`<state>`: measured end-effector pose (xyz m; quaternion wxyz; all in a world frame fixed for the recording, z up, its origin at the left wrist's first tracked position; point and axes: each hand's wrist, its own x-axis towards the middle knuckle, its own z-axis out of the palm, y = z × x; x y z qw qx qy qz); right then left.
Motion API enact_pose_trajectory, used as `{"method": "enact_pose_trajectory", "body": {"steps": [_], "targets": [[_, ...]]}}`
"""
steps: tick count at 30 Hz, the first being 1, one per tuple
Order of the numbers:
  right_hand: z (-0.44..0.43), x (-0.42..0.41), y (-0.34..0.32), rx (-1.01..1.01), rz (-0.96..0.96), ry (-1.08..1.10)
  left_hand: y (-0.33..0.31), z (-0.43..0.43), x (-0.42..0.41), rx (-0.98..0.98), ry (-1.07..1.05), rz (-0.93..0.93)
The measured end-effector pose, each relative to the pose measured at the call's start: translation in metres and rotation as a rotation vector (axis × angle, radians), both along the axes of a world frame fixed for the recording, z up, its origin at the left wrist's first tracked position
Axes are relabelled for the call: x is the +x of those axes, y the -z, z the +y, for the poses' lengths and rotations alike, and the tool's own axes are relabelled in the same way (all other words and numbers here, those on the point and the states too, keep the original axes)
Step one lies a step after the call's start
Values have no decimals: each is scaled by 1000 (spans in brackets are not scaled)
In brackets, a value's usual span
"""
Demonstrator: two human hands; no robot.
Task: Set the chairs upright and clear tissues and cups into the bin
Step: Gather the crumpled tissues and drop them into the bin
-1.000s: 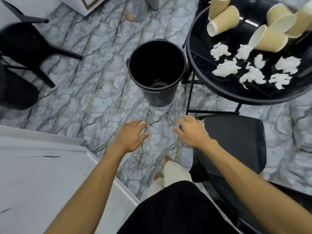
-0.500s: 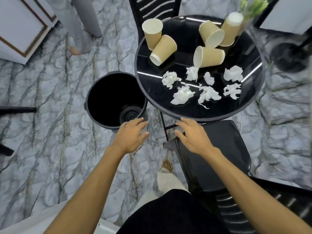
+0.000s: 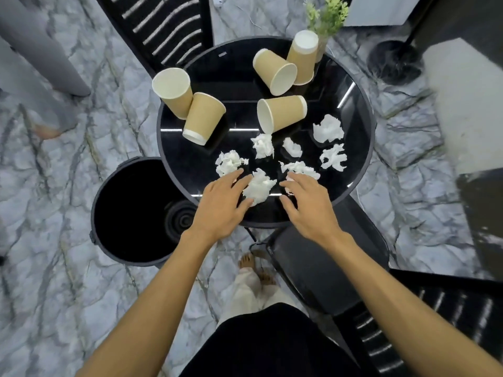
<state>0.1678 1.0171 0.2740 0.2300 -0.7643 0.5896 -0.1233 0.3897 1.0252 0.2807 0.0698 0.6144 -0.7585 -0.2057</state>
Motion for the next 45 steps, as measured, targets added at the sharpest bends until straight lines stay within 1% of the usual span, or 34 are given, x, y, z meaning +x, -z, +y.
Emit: {"method": "enact_pose_trajectory", "body": {"steps": [4, 7, 12, 16, 18, 20, 24, 27, 29, 32, 34, 37, 38, 40, 42, 45], "targets": [[-14, 2, 10, -29, 62, 59, 7, -24, -8, -9, 33, 27], [-25, 5, 17, -5, 134, 85, 17, -33, -17, -27, 79, 11], [-37, 2, 36, 16, 188, 67, 40, -36, -29, -24, 111, -4], [-42, -2, 50, -21, 250, 40, 56, -37, -37, 2, 63, 4], [-41, -4, 56, -59, 218, 47, 60, -37, -39, -19, 58, 27], [-39, -6, 59, -80, 147, 49, 63, -36, -39, -22, 37, 85], [-39, -15, 62, -62, 5, 48, 60, -33, -38, -4, -1, 187], [-43, -21, 47, -80, -135, 55, 48, -32, -35, -56, -42, 239], [-48, -28, 32, -146, -217, 110, 36, -39, -30, -100, -113, 254], [-66, -46, 23, -188, -245, 246, 24, -60, -17, -213, -183, 214], [-80, -58, 25, -202, -217, 317, 27, -74, -9, -237, -216, 163], [-95, -67, 36, -122, 27, 367, 48, -83, -2, -135, -248, 28], [-95, -68, 42, -87, 98, 368, 56, -82, -3, -79, -260, 20], [-91, -69, 53, -44, 172, 356, 67, -79, -6, -12, -259, 66], [-86, -69, 59, -38, 165, 353, 72, -78, -10, -45, -236, 111], [-84, -66, 59, -45, 59, 338, 74, -77, -14, -78, -273, 203]]}}
